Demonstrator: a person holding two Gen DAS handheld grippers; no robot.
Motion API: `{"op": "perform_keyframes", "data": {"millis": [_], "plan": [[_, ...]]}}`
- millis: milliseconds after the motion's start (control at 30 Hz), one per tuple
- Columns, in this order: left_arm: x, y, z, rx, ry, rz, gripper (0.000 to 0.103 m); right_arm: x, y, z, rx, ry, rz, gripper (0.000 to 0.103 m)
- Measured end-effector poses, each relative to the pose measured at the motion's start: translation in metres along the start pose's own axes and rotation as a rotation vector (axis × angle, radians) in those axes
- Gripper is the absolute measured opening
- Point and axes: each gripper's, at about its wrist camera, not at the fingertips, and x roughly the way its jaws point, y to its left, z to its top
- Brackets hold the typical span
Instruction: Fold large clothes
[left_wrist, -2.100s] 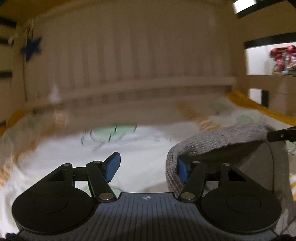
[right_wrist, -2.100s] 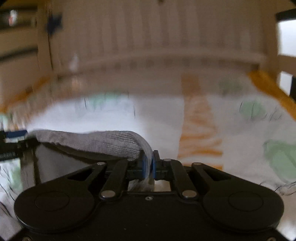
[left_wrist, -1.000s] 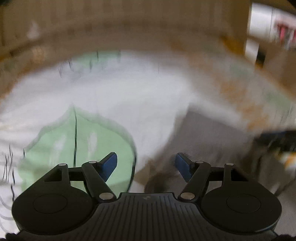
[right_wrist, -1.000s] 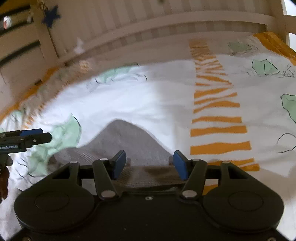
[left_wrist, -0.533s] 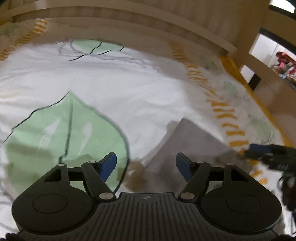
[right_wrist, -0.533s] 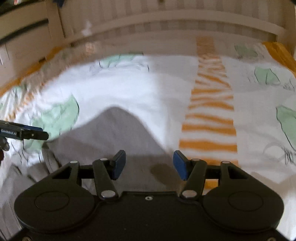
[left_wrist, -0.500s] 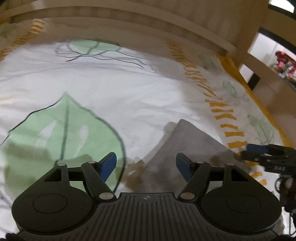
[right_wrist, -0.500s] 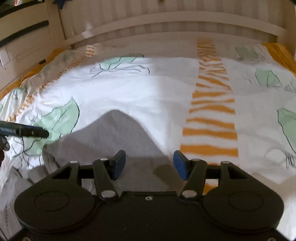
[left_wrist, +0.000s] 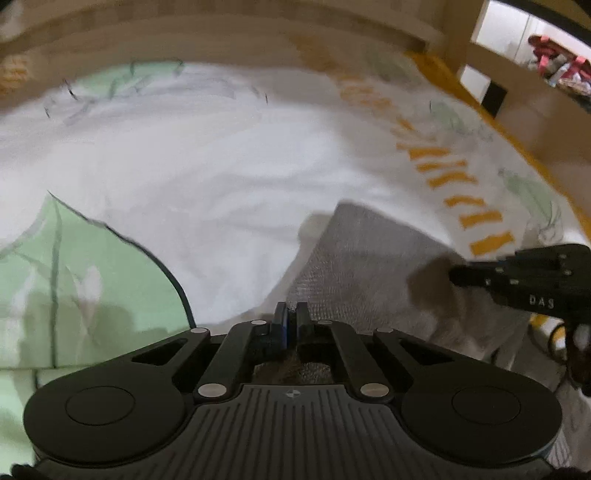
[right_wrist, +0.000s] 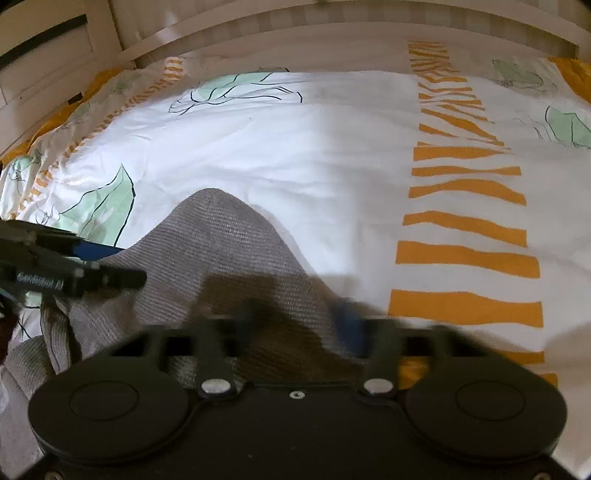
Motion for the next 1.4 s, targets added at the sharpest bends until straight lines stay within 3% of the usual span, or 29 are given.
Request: {"op": "perform_keyframes", "data": {"millis": [133,233,367,467,600,733,867,933,967,1067,1133,1167,1233,1300,1333,1400], "plan": [[-0.038,-0.020,-0.001,0.100,-0.140,0.039,0.004,-0.029,0.018,0.004,-0.087,-0.086,-0.039,0.011],[-0.076,-0.030,-0.008,0.100,-0.248,0.038,0.004,-0.063,0.030,0.002,-0.129,-0.170,-0.038,0.010],[-0.135,-0.049,-0.034,0.174,-0.394,0.020,0.004,-0.121,0.050,-0.018,-0.227,-0.283,-0.034,0.008],[-0.170,-0.069,-0.069,0.268,-0.456,-0.011,0.004,-0.165,0.062,-0.045,-0.280,-0.347,-0.004,0.008],[-0.190,-0.094,-0.128,0.425,-0.414,-0.052,0.004,-0.208,0.081,-0.093,-0.392,-0.336,0.013,0.008],[-0.184,-0.108,-0.182,0.571,-0.232,-0.108,0.007,-0.214,0.102,-0.144,-0.530,-0.158,0.045,0.009],[-0.183,-0.109,-0.208,0.614,-0.108,-0.140,0.008,-0.213,0.115,-0.177,-0.586,-0.005,0.077,0.013],[-0.191,-0.100,-0.204,0.530,-0.092,-0.164,0.008,-0.218,0.117,-0.178,-0.561,0.020,0.077,0.013],[-0.195,-0.094,-0.197,0.448,-0.084,-0.185,0.013,-0.222,0.116,-0.174,-0.529,0.019,0.080,0.013],[-0.203,-0.069,-0.175,0.132,-0.056,-0.281,0.042,-0.235,0.110,-0.157,-0.351,0.004,0.099,0.023],[-0.199,-0.051,-0.163,-0.128,-0.024,-0.379,0.055,-0.237,0.103,-0.147,-0.197,-0.004,0.122,0.052],[-0.193,-0.044,-0.160,-0.246,-0.003,-0.431,0.063,-0.238,0.098,-0.142,-0.104,-0.007,0.148,0.056],[-0.183,-0.035,-0.158,-0.417,0.022,-0.495,0.068,-0.231,0.088,-0.135,0.097,0.014,0.204,0.063],[-0.173,-0.033,-0.158,-0.480,0.027,-0.496,0.068,-0.224,0.076,-0.134,0.256,0.025,0.241,0.063],[-0.172,-0.036,-0.158,-0.468,0.024,-0.484,0.068,-0.222,0.078,-0.129,0.269,0.007,0.258,0.063],[-0.171,-0.044,-0.159,-0.426,0.025,-0.461,0.068,-0.218,0.094,-0.117,0.152,-0.038,0.213,0.067]]}}
